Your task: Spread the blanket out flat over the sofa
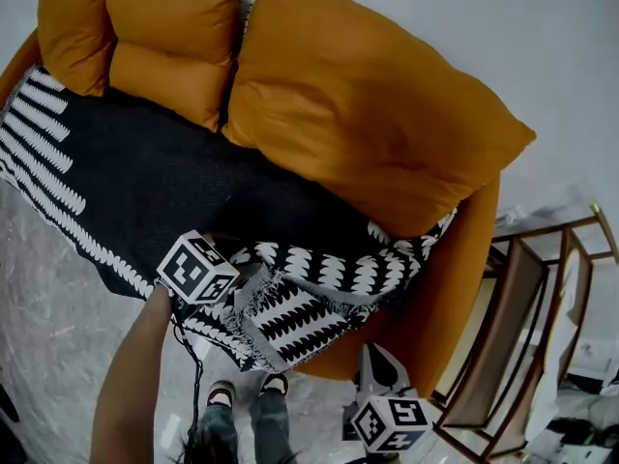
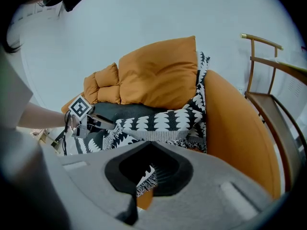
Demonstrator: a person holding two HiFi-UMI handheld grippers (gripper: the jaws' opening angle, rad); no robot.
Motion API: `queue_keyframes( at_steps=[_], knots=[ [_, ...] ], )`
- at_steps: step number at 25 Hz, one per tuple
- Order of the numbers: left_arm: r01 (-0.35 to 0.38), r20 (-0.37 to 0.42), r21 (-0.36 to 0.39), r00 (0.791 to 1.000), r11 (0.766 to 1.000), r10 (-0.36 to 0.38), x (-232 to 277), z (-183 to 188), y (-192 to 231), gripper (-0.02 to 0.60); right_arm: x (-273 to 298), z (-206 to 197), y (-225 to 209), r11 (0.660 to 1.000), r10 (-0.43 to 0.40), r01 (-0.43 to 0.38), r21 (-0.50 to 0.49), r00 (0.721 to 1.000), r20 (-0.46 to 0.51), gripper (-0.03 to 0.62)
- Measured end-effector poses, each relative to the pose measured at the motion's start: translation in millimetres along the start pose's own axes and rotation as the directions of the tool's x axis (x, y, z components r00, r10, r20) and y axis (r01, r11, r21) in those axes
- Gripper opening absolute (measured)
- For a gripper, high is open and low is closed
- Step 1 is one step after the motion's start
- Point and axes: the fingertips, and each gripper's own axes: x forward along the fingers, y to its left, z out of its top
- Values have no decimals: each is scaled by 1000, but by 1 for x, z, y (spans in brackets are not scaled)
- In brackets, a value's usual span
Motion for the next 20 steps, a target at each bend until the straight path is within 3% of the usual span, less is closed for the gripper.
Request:
queue_keyframes(
  at_steps=[8, 20],
  knots=[
    [-25, -60, 14, 998, 1000, 26, 16, -5, 2, 179, -4, -6, -4, 1000, -9, 9, 2, 1000, 1, 5],
    [-27, -108, 36, 994, 999, 31, 16, -9, -4, 91, -4, -1, -9, 999, -22, 21, 28, 999, 43, 5]
  ],
)
